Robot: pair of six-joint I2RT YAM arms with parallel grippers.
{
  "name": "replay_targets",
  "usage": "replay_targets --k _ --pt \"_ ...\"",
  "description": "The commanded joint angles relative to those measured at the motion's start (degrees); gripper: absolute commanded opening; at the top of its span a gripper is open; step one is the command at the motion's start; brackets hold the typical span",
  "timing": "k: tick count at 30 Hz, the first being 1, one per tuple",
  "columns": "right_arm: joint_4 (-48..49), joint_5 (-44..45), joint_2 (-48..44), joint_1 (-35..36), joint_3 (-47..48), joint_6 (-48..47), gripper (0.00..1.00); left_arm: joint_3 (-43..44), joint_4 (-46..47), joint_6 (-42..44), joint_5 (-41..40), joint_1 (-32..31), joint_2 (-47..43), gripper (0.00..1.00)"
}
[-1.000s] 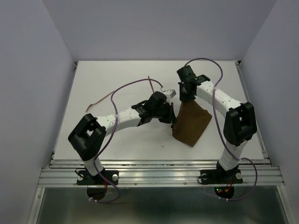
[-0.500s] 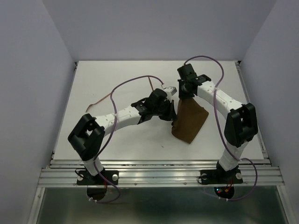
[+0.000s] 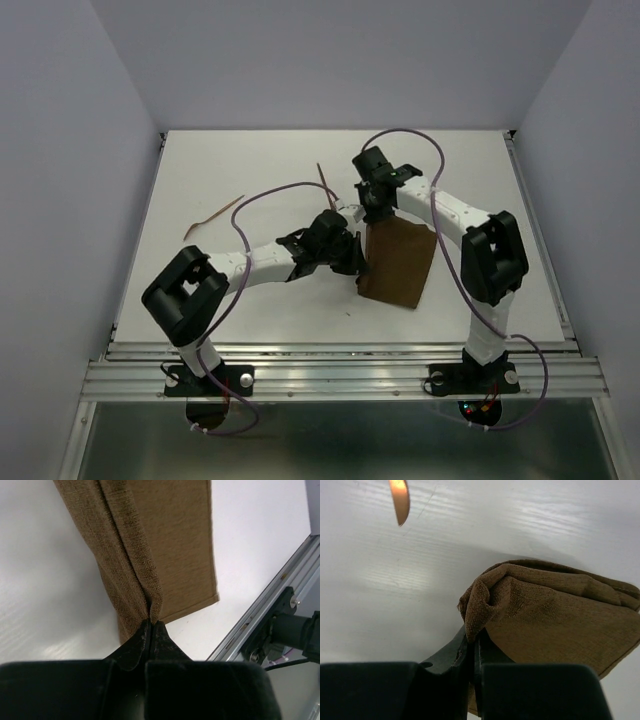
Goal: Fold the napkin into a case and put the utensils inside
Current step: Turn over the upper triangle folded napkin at the center of the board.
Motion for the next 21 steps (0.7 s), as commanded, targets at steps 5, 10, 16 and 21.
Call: replay_targets --k 5,10,16,21 --pt "3.0 6.4 7.3 7.1 10.6 -3.2 0.01 -14.0 4.1 -6.3 6.7 -1.2 -9.2 0.00" --pt "0.8 6.7 11.1 9.9 14.8 -2.9 0.01 -20.6 8.2 -9.0 6.5 -1.2 -13.4 0.00" --pt "0.1 6.8 12.7 11.9 16.0 -0.7 0.01 -27.0 10.5 -10.4 5.0 -1.2 -16.7 0.00" --pt "0.4 7.0 12.1 12.5 14.9 1.0 0.01 -28.4 10.5 -10.3 3.3 -1.2 -17.5 0.00"
